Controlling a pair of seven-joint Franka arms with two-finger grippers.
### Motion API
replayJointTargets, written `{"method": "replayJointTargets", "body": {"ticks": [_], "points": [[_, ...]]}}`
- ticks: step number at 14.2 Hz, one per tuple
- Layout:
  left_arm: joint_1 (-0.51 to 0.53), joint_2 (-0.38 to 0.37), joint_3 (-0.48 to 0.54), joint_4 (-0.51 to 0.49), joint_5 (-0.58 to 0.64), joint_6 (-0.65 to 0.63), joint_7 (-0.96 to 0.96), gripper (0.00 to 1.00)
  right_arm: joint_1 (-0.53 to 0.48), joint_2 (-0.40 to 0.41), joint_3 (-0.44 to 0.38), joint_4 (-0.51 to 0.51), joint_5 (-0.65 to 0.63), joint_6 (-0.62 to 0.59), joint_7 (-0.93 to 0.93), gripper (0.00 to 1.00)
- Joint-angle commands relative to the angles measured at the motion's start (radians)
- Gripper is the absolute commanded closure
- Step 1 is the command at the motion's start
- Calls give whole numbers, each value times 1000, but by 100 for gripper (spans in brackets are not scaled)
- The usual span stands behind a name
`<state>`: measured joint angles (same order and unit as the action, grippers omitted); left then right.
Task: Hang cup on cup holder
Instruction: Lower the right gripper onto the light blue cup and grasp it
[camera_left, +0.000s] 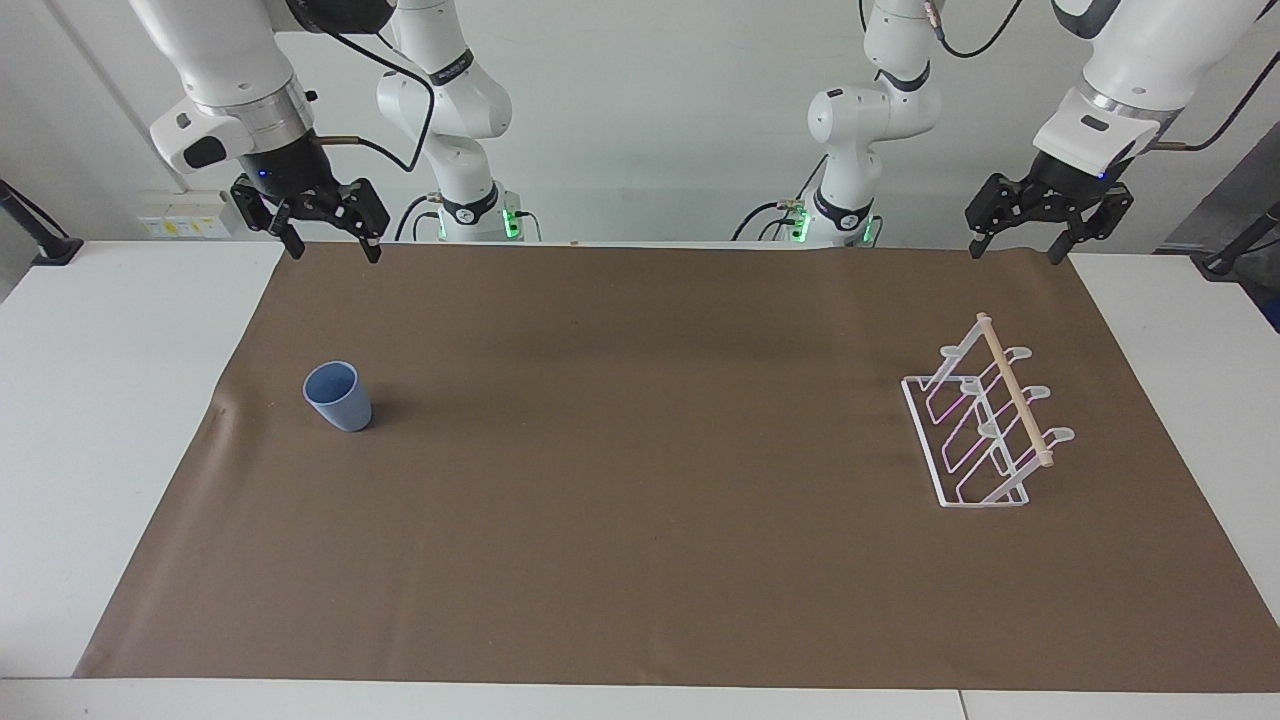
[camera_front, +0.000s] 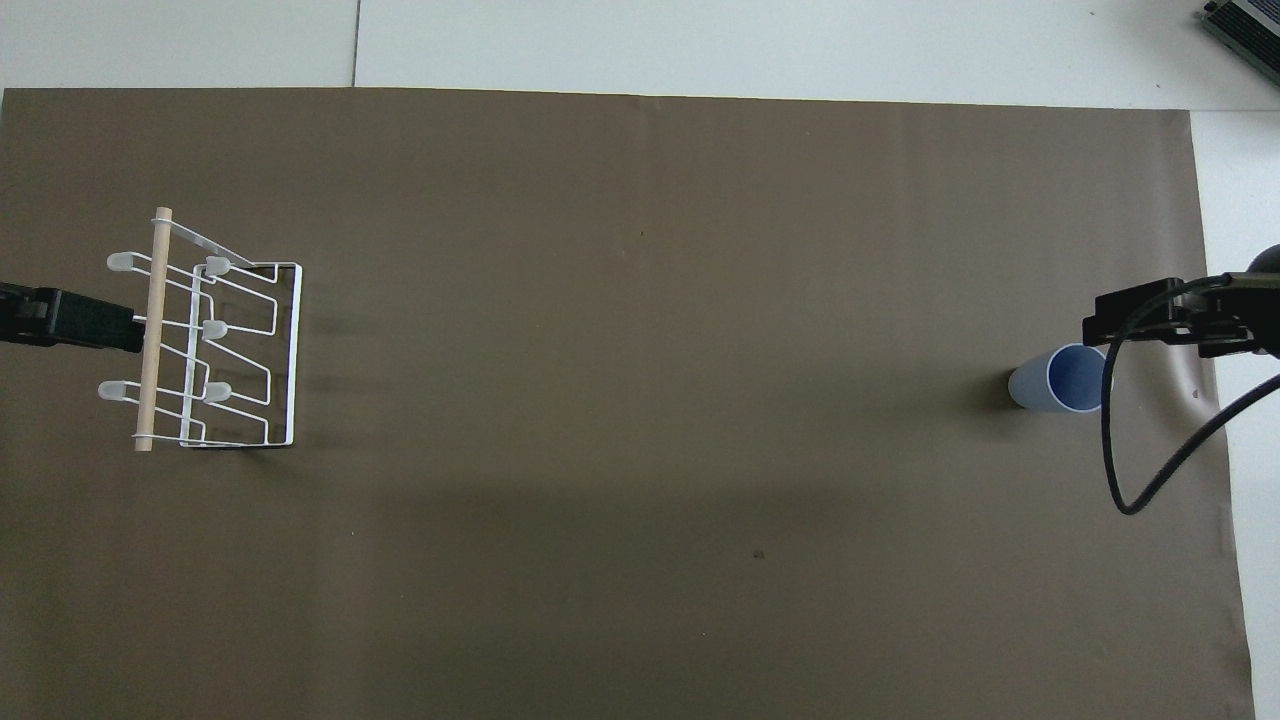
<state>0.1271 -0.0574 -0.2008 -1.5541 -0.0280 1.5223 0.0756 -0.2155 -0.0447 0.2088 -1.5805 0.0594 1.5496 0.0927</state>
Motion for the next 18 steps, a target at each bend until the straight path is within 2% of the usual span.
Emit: {"method": "replayJointTargets", "body": {"ticks": [1,7,9,12,18], "points": [[5,-6,-3,8,5,-10,16,0,-11,-29,1,-32,28,-5,-25,0],[5,-6,-3,9,5,-16,16,0,-22,-43,1,-64,28,25,-27,0],[2,-6,-3,6,3,-10,16,0,-24,-84,-2,-163,19,146,-94,0],[8,-6,-3,8,3,-5,18,0,-54,-145,-9,-372,14,350,-180,0],[8,-6,-5,6,3,-10,18,0,-58,-120,-9,-489,14,483,-179,0]]}}
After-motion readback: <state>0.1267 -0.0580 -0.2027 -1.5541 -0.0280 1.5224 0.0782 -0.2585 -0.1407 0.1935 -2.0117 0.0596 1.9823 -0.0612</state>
